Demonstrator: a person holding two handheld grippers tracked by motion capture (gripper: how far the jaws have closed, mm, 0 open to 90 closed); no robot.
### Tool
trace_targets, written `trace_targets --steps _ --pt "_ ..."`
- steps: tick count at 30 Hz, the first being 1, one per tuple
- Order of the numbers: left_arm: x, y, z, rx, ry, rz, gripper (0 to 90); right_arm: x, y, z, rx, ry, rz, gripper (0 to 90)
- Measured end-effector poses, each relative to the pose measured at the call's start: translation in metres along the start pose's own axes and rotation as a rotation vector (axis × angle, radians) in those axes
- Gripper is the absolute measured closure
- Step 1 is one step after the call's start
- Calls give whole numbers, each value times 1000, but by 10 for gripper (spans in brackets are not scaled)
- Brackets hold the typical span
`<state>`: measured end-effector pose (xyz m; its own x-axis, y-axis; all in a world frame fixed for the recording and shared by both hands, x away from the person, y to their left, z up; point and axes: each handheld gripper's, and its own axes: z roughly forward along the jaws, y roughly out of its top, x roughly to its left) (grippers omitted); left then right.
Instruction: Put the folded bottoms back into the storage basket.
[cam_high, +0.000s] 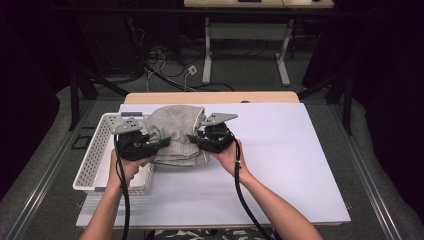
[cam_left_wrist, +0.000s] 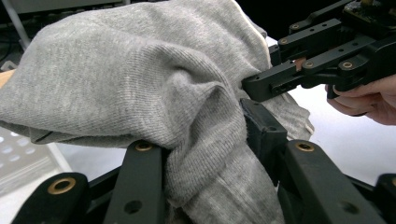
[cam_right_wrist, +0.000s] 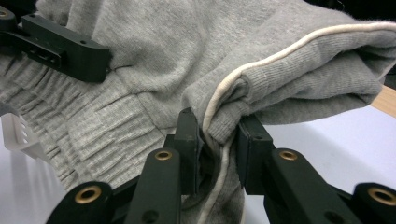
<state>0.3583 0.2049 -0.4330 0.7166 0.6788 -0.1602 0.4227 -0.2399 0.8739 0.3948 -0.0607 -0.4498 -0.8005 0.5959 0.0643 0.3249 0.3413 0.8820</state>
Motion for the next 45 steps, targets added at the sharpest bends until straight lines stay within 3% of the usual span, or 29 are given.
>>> trace_targets --steps 45 --pt "27 2 -35 31 33 -31 645 24 21 29 -21 47 -6 729"
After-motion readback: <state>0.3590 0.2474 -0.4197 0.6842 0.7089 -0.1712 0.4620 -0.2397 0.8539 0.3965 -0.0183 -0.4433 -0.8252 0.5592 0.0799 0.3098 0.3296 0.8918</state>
